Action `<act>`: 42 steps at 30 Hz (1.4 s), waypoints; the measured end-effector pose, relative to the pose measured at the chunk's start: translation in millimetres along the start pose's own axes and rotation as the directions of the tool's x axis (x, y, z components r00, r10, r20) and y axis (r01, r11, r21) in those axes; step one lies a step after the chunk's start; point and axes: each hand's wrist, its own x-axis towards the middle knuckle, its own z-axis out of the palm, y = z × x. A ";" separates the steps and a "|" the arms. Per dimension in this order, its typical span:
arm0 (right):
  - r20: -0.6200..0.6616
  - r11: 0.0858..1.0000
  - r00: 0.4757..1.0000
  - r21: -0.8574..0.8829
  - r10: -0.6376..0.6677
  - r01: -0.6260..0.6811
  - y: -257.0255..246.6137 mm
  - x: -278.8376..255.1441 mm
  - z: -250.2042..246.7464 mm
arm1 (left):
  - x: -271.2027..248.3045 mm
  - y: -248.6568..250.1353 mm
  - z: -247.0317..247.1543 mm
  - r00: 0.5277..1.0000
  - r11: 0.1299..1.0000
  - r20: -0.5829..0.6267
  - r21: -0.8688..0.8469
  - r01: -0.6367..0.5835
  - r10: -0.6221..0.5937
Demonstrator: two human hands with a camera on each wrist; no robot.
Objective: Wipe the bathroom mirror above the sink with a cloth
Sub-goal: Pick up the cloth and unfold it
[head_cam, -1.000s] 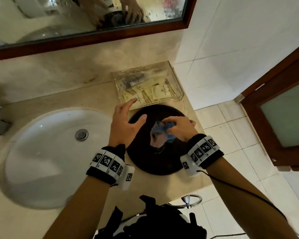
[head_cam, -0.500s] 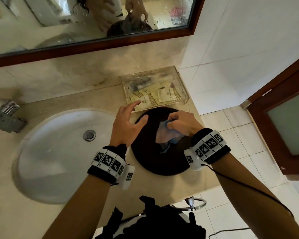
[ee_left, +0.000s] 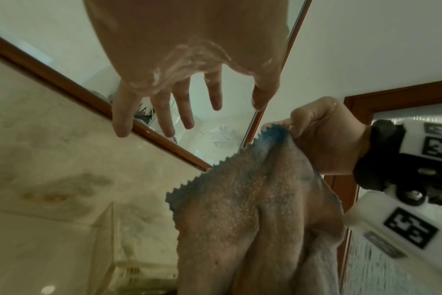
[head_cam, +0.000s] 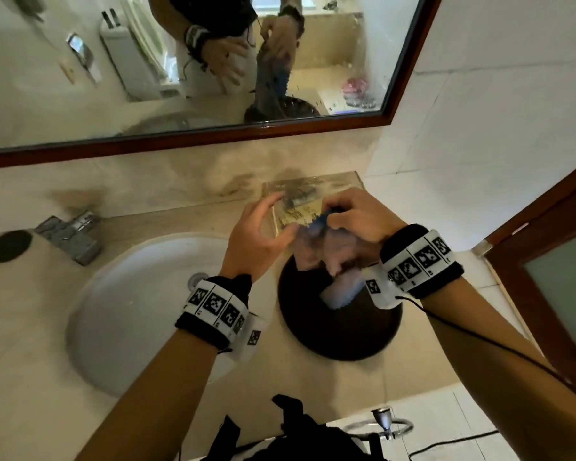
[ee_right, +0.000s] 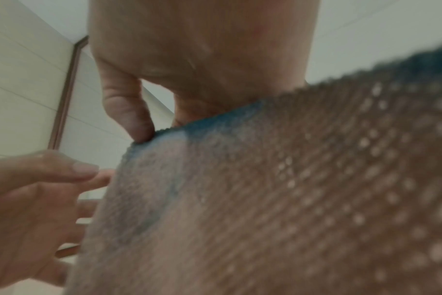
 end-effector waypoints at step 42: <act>-0.232 0.806 0.882 0.360 -0.411 0.470 -153.2 78.4 -84.4 | 113.2 165.8 -156.2 0.983 0.972 -0.040 -0.148 -0.182 0.178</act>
